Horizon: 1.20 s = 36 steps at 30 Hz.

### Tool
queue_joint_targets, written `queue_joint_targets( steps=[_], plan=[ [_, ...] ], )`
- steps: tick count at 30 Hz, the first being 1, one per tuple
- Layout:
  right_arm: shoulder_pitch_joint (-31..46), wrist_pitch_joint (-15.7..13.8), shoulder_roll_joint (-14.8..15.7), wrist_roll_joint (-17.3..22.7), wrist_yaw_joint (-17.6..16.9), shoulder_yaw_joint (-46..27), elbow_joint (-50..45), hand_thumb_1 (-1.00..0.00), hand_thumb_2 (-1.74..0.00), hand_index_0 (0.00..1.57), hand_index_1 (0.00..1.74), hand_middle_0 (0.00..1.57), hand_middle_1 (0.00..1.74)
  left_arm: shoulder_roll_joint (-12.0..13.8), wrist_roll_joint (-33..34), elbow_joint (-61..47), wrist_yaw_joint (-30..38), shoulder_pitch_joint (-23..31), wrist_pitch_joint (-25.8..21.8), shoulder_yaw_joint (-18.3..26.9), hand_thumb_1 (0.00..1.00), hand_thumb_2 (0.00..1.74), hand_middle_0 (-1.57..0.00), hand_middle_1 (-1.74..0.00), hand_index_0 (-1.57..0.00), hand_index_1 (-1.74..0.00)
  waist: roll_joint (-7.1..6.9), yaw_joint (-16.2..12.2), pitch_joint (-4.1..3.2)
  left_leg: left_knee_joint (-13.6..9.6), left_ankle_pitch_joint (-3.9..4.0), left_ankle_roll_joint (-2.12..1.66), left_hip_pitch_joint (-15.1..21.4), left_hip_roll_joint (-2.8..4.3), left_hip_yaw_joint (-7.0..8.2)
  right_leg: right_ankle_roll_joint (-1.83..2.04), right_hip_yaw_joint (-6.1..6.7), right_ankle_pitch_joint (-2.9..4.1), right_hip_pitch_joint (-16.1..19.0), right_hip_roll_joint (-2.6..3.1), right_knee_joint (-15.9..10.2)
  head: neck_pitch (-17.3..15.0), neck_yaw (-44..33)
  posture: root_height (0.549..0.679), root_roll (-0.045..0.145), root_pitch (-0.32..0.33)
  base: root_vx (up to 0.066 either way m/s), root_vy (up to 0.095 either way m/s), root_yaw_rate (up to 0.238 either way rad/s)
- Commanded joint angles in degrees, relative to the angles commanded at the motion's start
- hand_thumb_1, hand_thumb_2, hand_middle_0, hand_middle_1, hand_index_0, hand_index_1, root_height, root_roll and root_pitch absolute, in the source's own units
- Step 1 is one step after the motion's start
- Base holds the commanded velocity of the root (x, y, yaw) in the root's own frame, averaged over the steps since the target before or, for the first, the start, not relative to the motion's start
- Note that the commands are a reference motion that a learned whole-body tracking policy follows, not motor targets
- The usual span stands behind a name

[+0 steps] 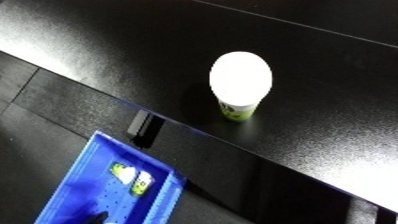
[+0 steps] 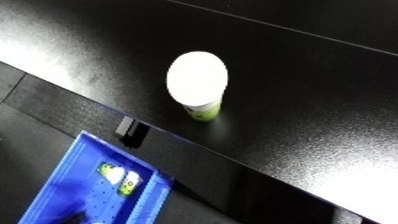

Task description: Pick up the object and place it into the box

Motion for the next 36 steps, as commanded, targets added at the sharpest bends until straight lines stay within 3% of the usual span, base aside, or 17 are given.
queue_joint_targets(
  steps=[12,16,19,24,28,32,36],
  plan=[
    [2.36,-1.12,-0.68,0.90,1.07,-1.08,1.48,0.00,0.00,0.00,0.00,0.00,0.00,1.30,-0.38,-6.85,-3.74,0.22,-2.24,-0.62,0.00,0.00,0.00,0.00,0.00,0.00,0.51,0.51,-0.05,-0.56,-0.69,0.00,1.57,-0.26,-0.21,0.28,-0.15,0.02,1.79,-0.53,-1.13,0.08,0.48,0.632,0.036,-0.062,0.030,0.013,0.030],
    [3.80,-1.37,-1.62,1.09,0.83,-2.11,0.15,0.00,0.00,0.00,0.00,0.00,0.00,3.80,0.20,-15.51,-11.81,1.81,1.86,-2.25,0.00,0.00,0.00,0.00,0.00,0.00,1.25,0.91,0.31,-0.39,-1.01,0.10,1.54,-0.59,-0.29,0.55,-0.18,0.19,1.89,-0.71,-1.22,1.59,1.52,0.633,0.038,-0.060,-0.007,0.021,0.033],
    [5.02,-1.43,-2.71,1.08,1.05,-2.89,-0.79,0.00,0.00,0.00,0.00,0.00,0.00,7.58,-1.20,-25.20,-20.98,3.59,6.51,-5.00,0.00,0.00,0.00,0.00,0.00,0.00,2.02,1.15,0.71,-0.19,-1.34,0.18,1.48,-0.85,-0.30,0.78,-0.17,0.27,2.01,-0.91,-1.22,2.48,1.96,0.634,0.039,-0.060,-0.014,0.035,0.021],
    [6.01,-1.64,-4.13,2.79,2.10,-3.14,-0.71,0.00,0.00,0.00,0.00,0.00,0.00,15.06,-7.79,-41.59,-31.00,4.21,16.73,-9.02,0.00,0.00,0.00,0.00,0.00,0.00,3.04,1.54,0.90,0.34,-1.85,0.33,1.21,-1.37,-0.49,1.32,-0.37,0.48,1.98,-1.60,-0.97,3.25,3.31,0.634,0.040,-0.059,-0.009,0.019,0.067],
    [6.55,-1.83,-4.38,4.91,2.33,-2.90,-0.64,0.00,0.00,0.00,0.00,0.00,0.00,18.97,-15.31,-53.47,-35.63,3.73,24.07,-10.43,0.00,0.00,0.00,0.00,0.00,0.00,3.25,2.08,0.90,0.69,-2.10,0.38,1.01,-1.73,-0.88,1.76,-0.93,0.81,2.03,-2.08,-0.87,3.72,5.34,0.634,0.037,-0.058,0.006,-0.021,0.108],
    [7.06,-2.13,-4.28,6.53,2.16,-2.96,-0.60,0.00,0.00,0.00,0.00,0.00,0.00,20.40,-23.83,-62.05,-38.11,3.27,27.07,-9.41,0.00,0.00,0.00,0.00,0.00,0.00,3.21,2.66,0.90,0.93,-2.34,0.34,0.83,-1.99,-1.27,1.95,-1.41,1.01,2.00,-2.35,-0.84,3.90,7.63,0.634,0.035,-0.057,0.008,-0.038,0.108],
    [8.00,-2.51,-3.74,7.69,2.08,-3.25,-0.33,0.00,0.00,0.00,0.00,0.00,0.00,19.24,-35.43,-69.50,-38.12,2.61,27.21,-6.32,0.00,0.00,0.00,0.00,0.00,0.00,2.95,3.27,0.90,0.85,-2.49,0.27,0.89,-2.30,-1.79,1.88,-1.79,1.01,2.05,-2.52,-0.76,3.93,9.35,0.634,0.033,-0.057,0.018,-0.043,0.100]
  ],
)
